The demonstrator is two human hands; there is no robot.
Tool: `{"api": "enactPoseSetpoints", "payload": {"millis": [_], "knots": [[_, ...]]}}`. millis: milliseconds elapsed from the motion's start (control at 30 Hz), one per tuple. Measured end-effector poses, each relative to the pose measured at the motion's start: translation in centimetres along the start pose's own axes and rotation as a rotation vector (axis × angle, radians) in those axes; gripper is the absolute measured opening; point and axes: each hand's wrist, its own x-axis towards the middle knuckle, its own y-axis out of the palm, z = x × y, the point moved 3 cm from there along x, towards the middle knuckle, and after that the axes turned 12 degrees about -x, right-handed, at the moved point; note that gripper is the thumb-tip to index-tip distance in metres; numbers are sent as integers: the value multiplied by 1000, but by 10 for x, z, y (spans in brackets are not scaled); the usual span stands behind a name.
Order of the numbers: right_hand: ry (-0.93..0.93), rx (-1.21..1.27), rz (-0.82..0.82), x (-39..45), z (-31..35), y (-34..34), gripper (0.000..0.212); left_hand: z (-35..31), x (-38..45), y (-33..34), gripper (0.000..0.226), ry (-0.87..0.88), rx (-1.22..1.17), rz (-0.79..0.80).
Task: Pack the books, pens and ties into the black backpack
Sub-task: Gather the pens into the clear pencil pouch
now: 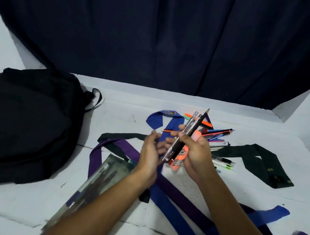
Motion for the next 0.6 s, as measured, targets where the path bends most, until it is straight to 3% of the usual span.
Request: {"api": "enactPoseSetpoints", "payload": {"millis": [133,267,367,500,600], "knots": [[182,30,123,0,-13,10,16,-50,-17,-64,11,420,678,103],[410,1,309,-9,-43,30,17,-65,-50,-132,37,555,1361,156],[492,8,420,-20,-59,44,19,-55,-72,-148,58,574,1573,288],[543,2,519,-31,-70,49,24,-31,-81,-157,47,550,1779,629],[574,6,534,-33,-73,43,23,-29,-77,-161,41,528,1768,610]]}}
